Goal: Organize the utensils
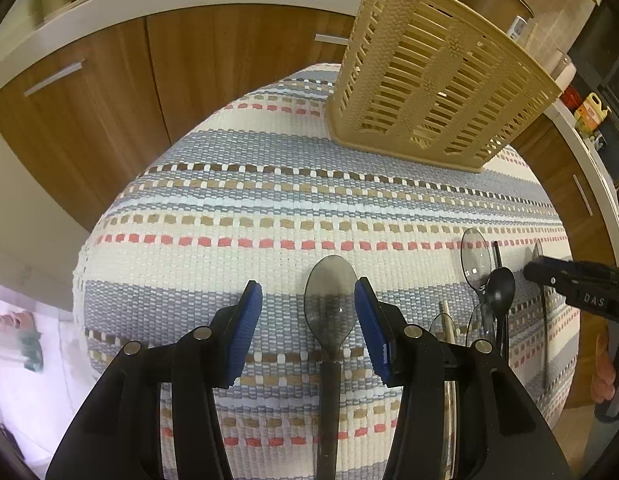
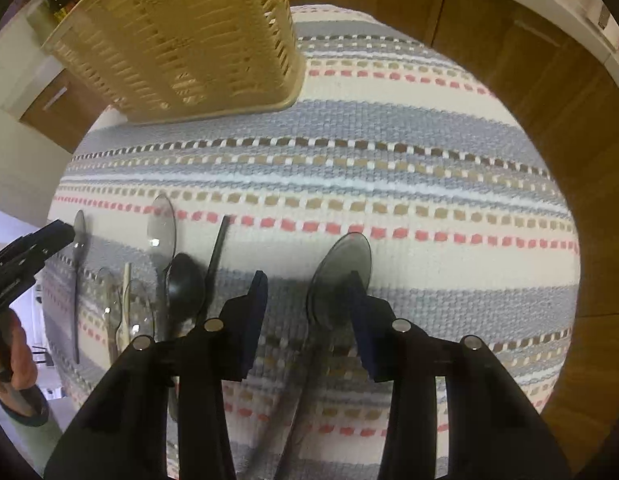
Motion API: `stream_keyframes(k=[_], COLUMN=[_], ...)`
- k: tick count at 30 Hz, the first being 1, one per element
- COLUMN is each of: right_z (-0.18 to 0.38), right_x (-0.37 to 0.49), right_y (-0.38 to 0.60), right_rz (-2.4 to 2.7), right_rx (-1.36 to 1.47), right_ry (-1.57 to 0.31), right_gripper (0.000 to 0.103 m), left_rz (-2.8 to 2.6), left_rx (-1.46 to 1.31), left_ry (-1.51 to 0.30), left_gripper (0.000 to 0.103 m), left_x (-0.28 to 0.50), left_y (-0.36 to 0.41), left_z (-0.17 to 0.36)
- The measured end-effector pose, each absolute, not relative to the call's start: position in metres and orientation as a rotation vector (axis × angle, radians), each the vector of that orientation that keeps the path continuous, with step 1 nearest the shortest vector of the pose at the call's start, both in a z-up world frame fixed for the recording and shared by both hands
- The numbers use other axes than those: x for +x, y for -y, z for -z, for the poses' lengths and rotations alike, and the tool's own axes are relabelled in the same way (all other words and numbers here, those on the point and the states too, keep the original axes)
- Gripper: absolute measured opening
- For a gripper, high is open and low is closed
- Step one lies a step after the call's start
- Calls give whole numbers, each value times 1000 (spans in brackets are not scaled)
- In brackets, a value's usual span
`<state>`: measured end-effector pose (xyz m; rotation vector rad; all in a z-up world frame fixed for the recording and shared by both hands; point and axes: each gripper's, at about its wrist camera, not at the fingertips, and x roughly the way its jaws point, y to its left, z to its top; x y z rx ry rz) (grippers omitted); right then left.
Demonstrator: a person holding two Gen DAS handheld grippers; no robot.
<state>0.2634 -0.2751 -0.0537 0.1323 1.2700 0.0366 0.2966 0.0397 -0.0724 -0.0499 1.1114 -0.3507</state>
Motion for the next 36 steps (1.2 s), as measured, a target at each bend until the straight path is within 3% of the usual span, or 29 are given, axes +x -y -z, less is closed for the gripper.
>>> stream_keyframes(k=[4,6,18,20,24,36], right_z=[53,55,31,30,43,62], right_x=[265,263,231,233,240,261], right_y=[269,262,263,271,277,268], right_rz=[-79,-132,-166,-159,-152,-138], right_rx=[125,130,110,119,96,52], right_ry=[-1281,-1297,-1208,-1219,-1263,-1310], right_gripper=[28,8,3,6,37,47], left_rz=[360,361,363,362,362,305], left_rx=[-42,-39,-38,-33,-55,74], left_ry=[-1109,-1110,-1116,-1112,-1122,-1199], left_gripper=[47,47,47,47,49,53], left_x=[295,295,297,297,299,307], left_y=[-37,-36,-30,-31,-37,-3], left_z=[71,71,75,75,75,82])
